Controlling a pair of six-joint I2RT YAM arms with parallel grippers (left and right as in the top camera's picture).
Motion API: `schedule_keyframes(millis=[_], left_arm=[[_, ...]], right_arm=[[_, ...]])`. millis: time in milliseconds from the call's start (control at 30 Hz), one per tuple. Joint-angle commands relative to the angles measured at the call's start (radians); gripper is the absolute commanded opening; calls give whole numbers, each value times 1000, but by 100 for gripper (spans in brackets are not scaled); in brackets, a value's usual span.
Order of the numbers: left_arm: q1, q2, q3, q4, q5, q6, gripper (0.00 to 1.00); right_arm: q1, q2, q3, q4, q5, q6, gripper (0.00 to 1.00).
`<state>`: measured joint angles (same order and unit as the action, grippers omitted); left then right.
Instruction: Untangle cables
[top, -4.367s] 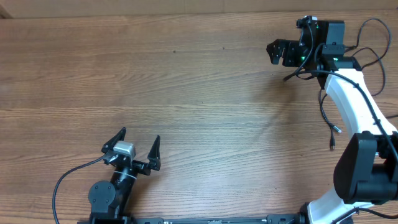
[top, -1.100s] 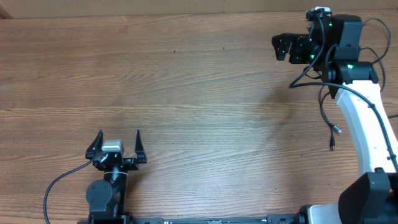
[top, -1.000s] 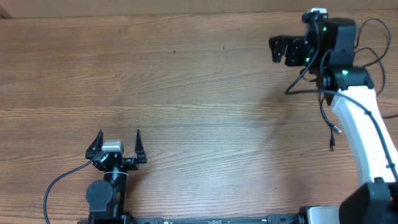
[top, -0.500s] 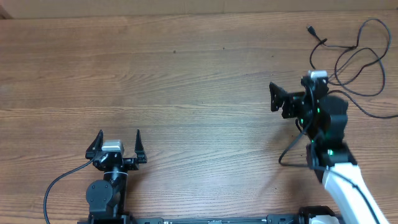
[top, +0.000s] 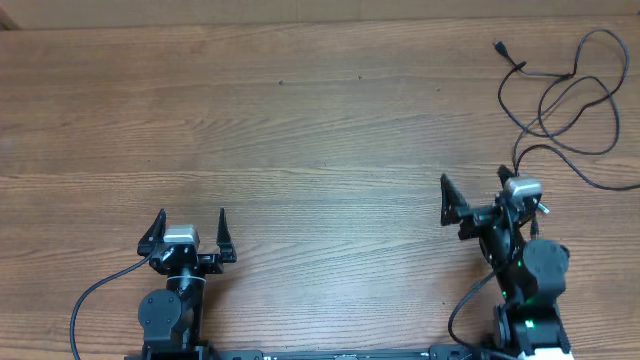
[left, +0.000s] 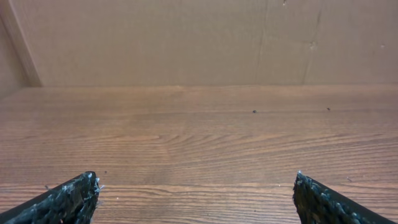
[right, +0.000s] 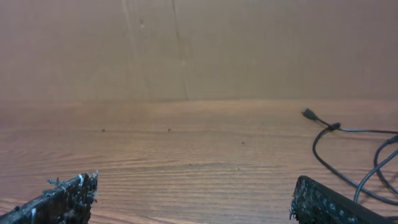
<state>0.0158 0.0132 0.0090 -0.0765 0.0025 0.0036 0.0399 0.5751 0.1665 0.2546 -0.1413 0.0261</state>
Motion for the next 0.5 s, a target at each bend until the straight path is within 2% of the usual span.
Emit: schedule_keyframes(millis=[0,200,467], left_arm=[[6,-10,-4,0,-13,19,100],[6,-10,-4,0,-13,19,100],[6,-10,-4,0,-13,19,100]], right_arm=[[-2,-69,-68,6,10,2,100],[-2,-229,-159,6,10,2,100],[-2,-426,-158,-167,38,2,100]])
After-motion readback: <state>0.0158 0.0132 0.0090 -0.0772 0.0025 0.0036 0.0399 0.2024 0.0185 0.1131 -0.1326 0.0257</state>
